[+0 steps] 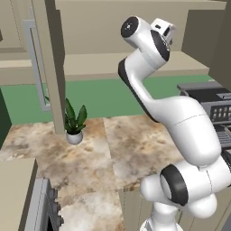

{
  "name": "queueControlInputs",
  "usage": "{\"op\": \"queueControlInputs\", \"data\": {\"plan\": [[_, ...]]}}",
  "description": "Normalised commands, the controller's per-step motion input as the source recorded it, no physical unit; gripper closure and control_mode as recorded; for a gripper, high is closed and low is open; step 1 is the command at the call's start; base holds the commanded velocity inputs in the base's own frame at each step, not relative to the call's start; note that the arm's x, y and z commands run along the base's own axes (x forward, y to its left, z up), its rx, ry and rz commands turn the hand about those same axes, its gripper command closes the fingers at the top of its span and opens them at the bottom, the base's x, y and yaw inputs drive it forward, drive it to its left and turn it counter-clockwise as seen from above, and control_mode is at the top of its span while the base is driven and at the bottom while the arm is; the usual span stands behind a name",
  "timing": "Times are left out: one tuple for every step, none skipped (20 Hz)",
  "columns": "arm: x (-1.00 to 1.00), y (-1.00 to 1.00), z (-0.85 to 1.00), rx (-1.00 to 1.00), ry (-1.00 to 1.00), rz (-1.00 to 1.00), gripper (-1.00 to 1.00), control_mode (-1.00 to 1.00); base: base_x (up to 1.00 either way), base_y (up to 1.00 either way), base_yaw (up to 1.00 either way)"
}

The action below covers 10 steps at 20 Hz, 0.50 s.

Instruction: There is a bowl on the dining counter. Grab a lemon wedge from the fridge and place it in the bowl. Then get the liquor bottle and glass cup from the cabinet and place them next to the bowl.

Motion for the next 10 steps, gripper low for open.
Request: {"op": "queueControlInputs", "data": {"plan": [[0.24,0.0,-0.07,0.0,0.0,0.0,-1.0,-1.0,0.0,0.0,0.0],[0.3,0.0,-0.07,0.0,0.0,0.0,-1.0,-1.0,0.0,0.0,0.0],[0.31,0.0,-0.04,0.0,0.0,0.0,-1.0,-1.0,0.0,0.0,0.0],[0.32,0.0,-0.01,0.0,0.0,0.0,-1.0,-1.0,0.0,0.0,0.0],[0.35,0.0,-0.01,0.0,0.0,0.01,-1.0,-1.0,0.0,0.0,0.0],[0.3,0.0,0.0,0.0,0.0,0.01,-1.0,-1.0,0.0,0.0,0.0],[0.29,0.0,0.0,0.0,0.0,0.02,-1.0,-1.0,0.0,0.0,0.0],[0.26,0.0,0.0,0.0,-0.01,0.03,-1.0,-1.0,0.0,0.0,0.0],[0.24,0.0,0.0,0.0,-0.02,0.03,-1.0,-1.0,0.0,0.0,0.0],[0.25,0.0,0.0,0.0,-0.02,0.04,-1.0,-1.0,0.0,0.0,0.0]]}}
